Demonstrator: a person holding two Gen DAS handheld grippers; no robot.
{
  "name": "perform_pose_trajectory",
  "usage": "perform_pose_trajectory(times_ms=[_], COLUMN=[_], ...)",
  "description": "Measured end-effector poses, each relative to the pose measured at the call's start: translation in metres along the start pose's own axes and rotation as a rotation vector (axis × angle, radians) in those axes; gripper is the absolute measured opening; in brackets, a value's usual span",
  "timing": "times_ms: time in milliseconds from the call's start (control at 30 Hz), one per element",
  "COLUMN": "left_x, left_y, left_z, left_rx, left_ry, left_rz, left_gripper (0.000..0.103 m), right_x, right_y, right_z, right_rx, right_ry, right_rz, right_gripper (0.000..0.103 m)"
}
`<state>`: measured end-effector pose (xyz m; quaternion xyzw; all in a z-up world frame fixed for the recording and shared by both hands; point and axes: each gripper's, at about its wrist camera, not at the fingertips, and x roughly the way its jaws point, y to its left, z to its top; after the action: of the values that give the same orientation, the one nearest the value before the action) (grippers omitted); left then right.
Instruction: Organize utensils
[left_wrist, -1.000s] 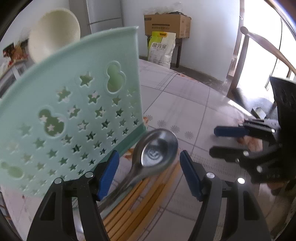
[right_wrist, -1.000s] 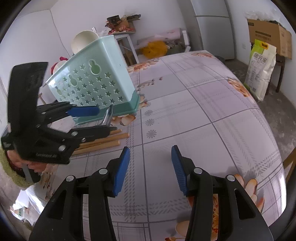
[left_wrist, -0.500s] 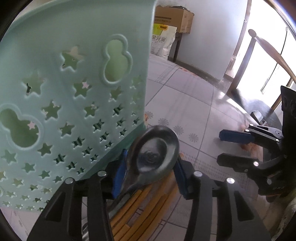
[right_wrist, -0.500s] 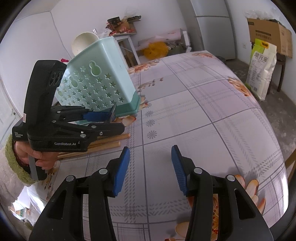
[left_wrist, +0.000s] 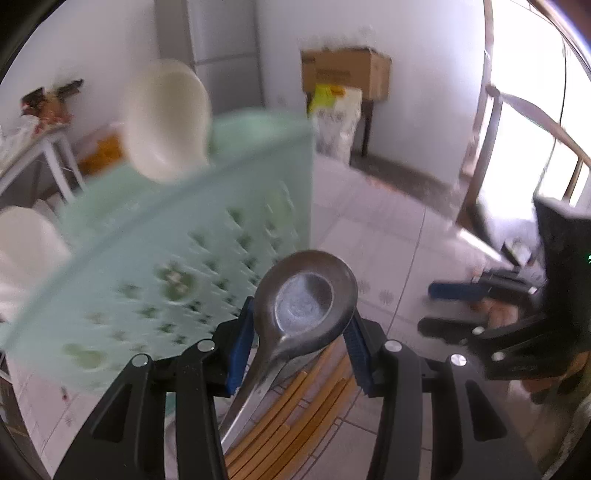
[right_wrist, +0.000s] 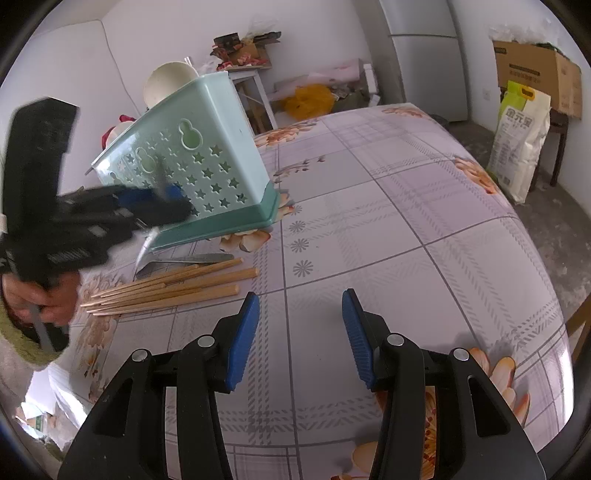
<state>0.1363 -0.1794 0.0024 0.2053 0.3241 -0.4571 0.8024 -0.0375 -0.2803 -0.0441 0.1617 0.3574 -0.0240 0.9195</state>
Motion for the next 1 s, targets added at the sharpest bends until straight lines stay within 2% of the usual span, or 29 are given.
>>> perform_pose_trajectory(times_ms=[200,467,733,800,1000], left_x=[-0.051,-0.116,-0.159,-0.169,-0.189], left_y=[0.011,0.031,0.056,0.062,0.078], left_z=[-0.001,-0.018,-0.043,-0.051,-0.073], left_rx=[-0.090,-0.199,-0.362,-0.406,-0.501], left_ry=[-0.120,-0.282,-0.390,-0.411,-0.446], left_rz=[0.024,0.043,0.040,0.048,0.064], left_gripper=[0.044,0.044,0.044,0.044,0.044], right_x=[0.001,0.000,-0.010,-0.013,-0.005], right_y=[0.001,0.006,0.016,0.025,0.068], right_z=[0.000,-0.001,0.001,0.004,0.026], right_rx=[-0.006,-0.017,-0.034,-0.052,-0.125], right_ry=[-0.003,-0.004,-0.014,-0.020,-0.024], right_rz=[-0.013,-0.044,-0.056,-0.043,0.106], right_gripper=[0.045,0.045,0.044,0.043,0.039])
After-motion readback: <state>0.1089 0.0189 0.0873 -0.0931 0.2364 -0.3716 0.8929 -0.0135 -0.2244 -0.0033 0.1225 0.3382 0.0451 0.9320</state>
